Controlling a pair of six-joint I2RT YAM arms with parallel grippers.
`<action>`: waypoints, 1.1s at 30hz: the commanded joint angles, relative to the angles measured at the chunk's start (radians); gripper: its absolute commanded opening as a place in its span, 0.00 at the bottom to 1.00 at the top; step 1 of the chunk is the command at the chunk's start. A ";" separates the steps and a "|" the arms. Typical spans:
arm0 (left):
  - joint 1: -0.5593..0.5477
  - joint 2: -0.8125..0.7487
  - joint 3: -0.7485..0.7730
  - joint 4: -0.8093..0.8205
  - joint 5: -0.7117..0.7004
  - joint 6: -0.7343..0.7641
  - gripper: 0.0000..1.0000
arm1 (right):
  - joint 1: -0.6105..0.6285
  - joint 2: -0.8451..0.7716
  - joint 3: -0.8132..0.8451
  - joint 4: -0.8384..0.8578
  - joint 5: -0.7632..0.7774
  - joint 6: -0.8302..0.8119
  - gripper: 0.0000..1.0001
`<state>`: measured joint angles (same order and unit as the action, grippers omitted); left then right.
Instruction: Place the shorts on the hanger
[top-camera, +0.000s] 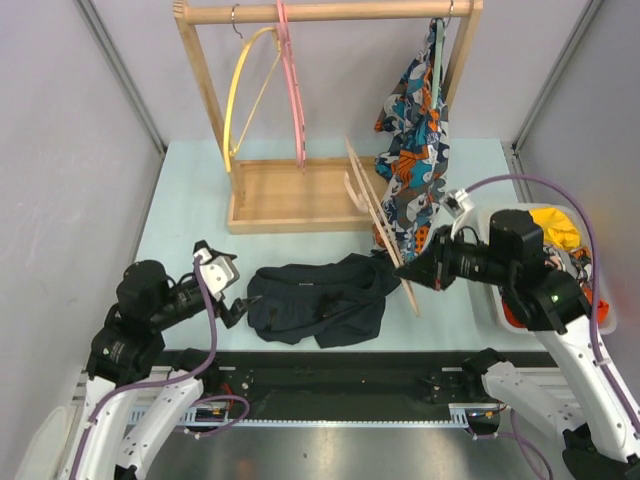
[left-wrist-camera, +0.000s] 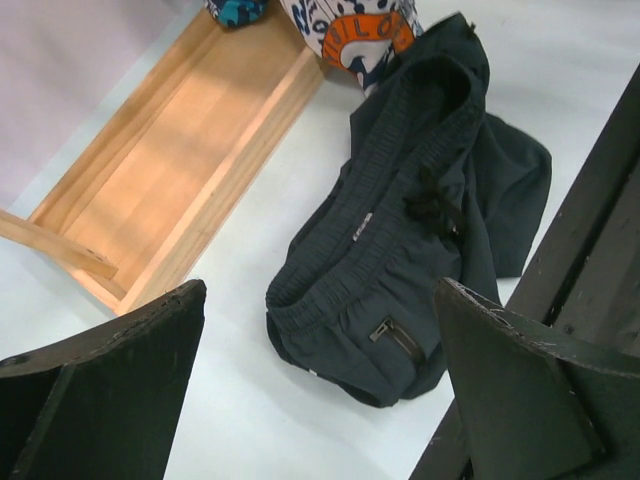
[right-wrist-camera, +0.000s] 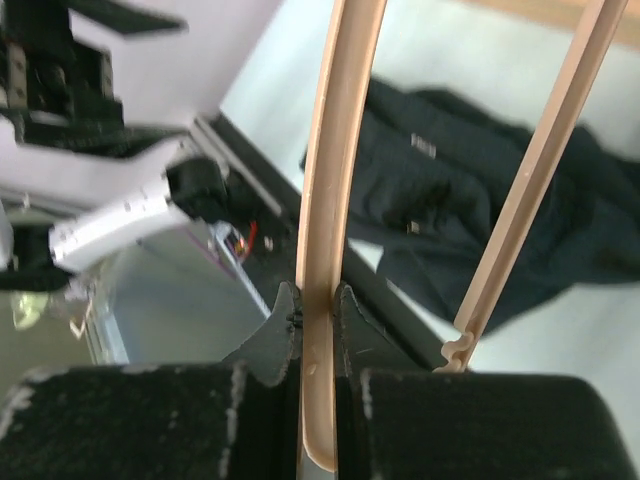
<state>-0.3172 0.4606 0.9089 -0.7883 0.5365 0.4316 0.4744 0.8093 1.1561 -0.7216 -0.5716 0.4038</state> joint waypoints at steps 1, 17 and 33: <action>0.007 -0.020 -0.025 -0.040 0.048 0.120 1.00 | -0.022 -0.057 -0.056 -0.197 -0.140 -0.155 0.00; 0.007 -0.206 -0.200 0.035 0.227 0.516 0.94 | 0.116 0.027 -0.098 -0.329 -0.514 -0.562 0.00; 0.007 -0.151 -0.117 -0.057 0.292 0.681 0.65 | 0.225 0.131 -0.098 -0.249 -0.473 -0.550 0.00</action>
<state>-0.3172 0.3244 0.7422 -0.8791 0.8066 1.1172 0.6838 0.9314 1.0489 -1.0313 -1.0485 -0.1432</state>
